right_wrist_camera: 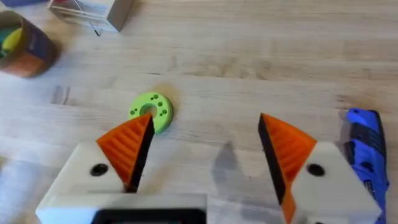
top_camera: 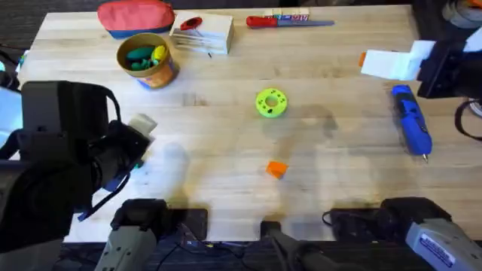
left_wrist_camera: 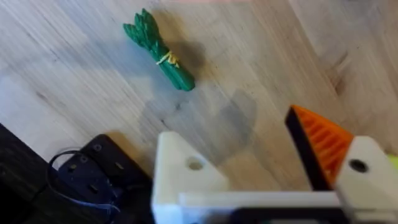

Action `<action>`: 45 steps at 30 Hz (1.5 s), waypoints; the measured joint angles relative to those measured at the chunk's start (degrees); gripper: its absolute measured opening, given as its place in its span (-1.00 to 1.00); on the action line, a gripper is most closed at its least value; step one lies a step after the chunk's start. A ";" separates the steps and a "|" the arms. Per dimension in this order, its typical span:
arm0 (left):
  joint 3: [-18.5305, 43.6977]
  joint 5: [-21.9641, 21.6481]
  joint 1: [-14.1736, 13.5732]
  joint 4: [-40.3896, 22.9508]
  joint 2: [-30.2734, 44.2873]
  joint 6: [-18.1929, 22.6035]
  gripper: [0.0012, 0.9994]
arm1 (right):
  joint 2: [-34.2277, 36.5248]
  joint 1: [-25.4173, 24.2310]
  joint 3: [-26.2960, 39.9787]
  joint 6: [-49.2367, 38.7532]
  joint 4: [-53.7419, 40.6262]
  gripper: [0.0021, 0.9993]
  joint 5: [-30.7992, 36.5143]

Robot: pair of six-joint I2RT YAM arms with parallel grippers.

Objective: Pick up the gripper from the table and insert it into the empty holder that is missing its gripper. Then pick up a screw, insert it into the mounting hole, and use the screwdriver to tighten it. Finally, clean up the table by picking up the vegetable and placing it into the bucket.

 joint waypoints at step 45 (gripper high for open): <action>-0.52 64.63 -0.67 47.72 0.54 59.06 0.98 | -0.02 0.00 0.00 0.00 -0.02 0.98 0.00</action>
